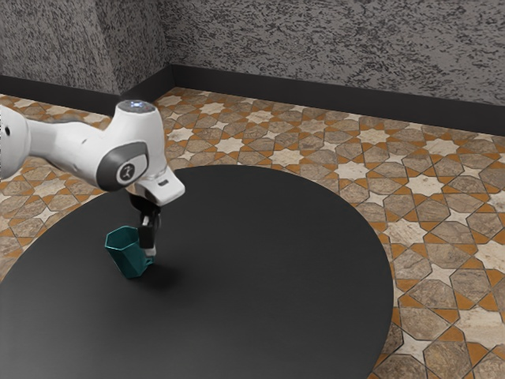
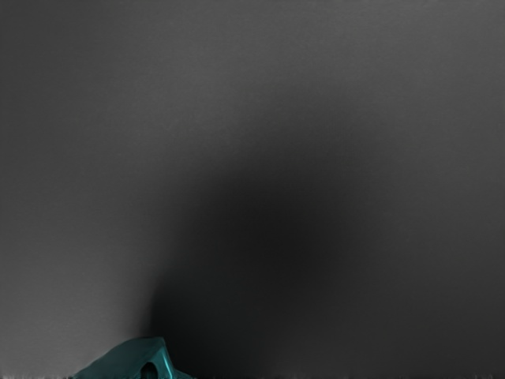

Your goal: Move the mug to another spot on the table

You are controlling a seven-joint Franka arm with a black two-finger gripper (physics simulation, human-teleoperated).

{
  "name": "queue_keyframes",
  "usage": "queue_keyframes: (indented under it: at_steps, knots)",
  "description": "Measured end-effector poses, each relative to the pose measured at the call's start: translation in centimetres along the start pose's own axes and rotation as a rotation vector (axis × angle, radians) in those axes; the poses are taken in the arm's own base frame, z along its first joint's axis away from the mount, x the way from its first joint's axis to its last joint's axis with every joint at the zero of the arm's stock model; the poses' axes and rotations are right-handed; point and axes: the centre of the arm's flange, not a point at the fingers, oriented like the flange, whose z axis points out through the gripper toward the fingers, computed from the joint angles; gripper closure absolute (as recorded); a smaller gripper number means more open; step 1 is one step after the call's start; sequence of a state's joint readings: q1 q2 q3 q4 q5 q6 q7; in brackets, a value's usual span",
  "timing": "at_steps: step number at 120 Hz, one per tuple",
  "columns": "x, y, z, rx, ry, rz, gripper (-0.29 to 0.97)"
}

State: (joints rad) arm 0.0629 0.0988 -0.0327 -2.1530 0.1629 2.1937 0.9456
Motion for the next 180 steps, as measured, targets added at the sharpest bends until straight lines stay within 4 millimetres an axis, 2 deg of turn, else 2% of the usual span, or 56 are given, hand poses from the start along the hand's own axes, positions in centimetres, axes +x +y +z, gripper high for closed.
queue_keyframes:
  at_steps: [11,41,57,73,84,107,180]
  knots:
    - [0.0,-1.3,0.3,0.002,0.0,-0.013,0.0]
    - [-0.3,-2.3,1.7,-0.016,-0.011,-0.036,0.0]
    - [0.0,-3.4,1.6,-0.009,-0.005,-0.053,0.0]
    - [0.2,-4.2,2.7,-0.02,-0.008,-0.069,0.0]
    - [-0.3,-4.5,3.7,-0.035,-0.017,-0.087,0.0]
    - [-0.4,-4.7,5.2,-0.042,-0.043,-0.081,0.0]
    - [0.1,-4.9,7.6,-0.039,-0.09,-0.058,0.0]
